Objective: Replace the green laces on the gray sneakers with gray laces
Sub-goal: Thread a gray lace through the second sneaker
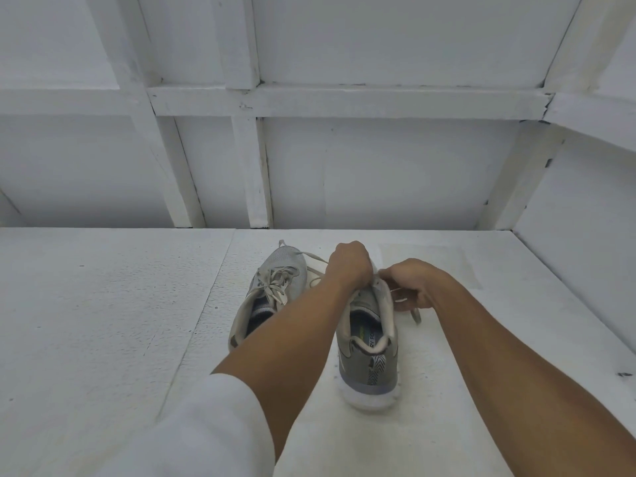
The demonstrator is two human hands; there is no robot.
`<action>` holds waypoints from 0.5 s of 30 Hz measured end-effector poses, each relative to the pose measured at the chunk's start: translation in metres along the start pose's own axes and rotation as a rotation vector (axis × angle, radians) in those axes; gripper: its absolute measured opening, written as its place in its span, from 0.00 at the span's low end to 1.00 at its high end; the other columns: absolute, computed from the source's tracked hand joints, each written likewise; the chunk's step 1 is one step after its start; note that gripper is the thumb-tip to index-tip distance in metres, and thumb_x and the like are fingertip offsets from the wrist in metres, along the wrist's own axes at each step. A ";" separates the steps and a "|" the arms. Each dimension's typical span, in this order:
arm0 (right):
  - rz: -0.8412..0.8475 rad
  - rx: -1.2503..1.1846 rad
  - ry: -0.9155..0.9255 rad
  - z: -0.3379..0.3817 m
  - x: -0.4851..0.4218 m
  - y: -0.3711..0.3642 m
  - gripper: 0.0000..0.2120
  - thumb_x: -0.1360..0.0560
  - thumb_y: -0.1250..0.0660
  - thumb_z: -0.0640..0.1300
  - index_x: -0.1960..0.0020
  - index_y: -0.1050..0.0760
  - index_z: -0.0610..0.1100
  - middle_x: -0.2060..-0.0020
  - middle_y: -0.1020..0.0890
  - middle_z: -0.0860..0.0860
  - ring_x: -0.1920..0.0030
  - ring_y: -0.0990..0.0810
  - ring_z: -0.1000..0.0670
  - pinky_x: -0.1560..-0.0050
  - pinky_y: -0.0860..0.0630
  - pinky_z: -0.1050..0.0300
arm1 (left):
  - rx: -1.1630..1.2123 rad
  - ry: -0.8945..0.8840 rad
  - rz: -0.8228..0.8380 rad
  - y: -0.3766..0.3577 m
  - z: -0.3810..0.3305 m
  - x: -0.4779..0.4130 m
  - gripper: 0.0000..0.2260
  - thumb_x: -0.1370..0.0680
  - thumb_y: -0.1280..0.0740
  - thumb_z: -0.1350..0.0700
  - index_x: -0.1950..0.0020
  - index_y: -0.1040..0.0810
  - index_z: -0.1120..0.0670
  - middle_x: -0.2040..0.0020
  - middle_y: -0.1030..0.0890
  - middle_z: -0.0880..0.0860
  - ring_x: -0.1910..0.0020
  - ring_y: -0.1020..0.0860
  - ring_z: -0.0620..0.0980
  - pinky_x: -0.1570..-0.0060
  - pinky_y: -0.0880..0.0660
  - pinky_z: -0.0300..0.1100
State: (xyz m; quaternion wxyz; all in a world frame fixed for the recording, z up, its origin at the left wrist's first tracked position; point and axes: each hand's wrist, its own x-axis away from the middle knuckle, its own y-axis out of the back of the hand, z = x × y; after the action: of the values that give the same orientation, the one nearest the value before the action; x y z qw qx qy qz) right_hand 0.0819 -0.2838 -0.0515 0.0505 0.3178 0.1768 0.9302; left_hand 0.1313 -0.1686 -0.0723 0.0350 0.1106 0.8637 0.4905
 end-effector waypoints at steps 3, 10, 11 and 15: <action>-0.015 -0.001 0.000 -0.005 -0.012 -0.003 0.13 0.21 0.36 0.44 0.62 0.22 0.40 0.61 0.21 0.44 0.64 0.25 0.48 0.65 0.26 0.57 | 0.032 -0.013 0.008 0.007 -0.001 0.004 0.08 0.29 0.27 0.59 0.51 0.17 0.58 0.52 0.17 0.57 0.51 0.19 0.56 0.50 0.21 0.45; -0.297 0.180 0.301 0.009 -0.016 0.013 0.10 0.25 0.40 0.35 0.64 0.28 0.39 0.66 0.21 0.41 0.68 0.21 0.45 0.64 0.25 0.55 | 0.087 0.078 -0.031 0.023 0.000 0.037 0.11 0.28 0.30 0.56 0.48 0.21 0.58 0.50 0.19 0.55 0.49 0.21 0.54 0.56 0.25 0.41; -0.349 0.109 0.384 0.016 -0.013 0.022 0.11 0.24 0.42 0.36 0.65 0.29 0.40 0.67 0.21 0.42 0.65 0.19 0.44 0.59 0.21 0.52 | 0.125 0.113 0.009 0.021 0.004 0.041 0.12 0.27 0.30 0.55 0.47 0.21 0.59 0.50 0.20 0.55 0.50 0.22 0.54 0.57 0.26 0.41; -0.274 -1.078 0.551 0.065 0.008 0.077 0.13 0.23 0.47 0.33 0.66 0.34 0.41 0.72 0.31 0.47 0.74 0.23 0.50 0.72 0.24 0.60 | 0.346 0.202 -0.042 0.019 0.019 0.056 0.10 0.25 0.35 0.54 0.56 0.23 0.60 0.59 0.21 0.54 0.61 0.25 0.52 0.67 0.33 0.40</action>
State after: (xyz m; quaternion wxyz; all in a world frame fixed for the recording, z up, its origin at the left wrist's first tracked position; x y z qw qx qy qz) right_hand 0.1161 -0.3350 0.0288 0.2753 -0.0298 -0.2721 0.9216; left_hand 0.0835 -0.1306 -0.0636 -0.0614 0.0472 0.9363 0.3427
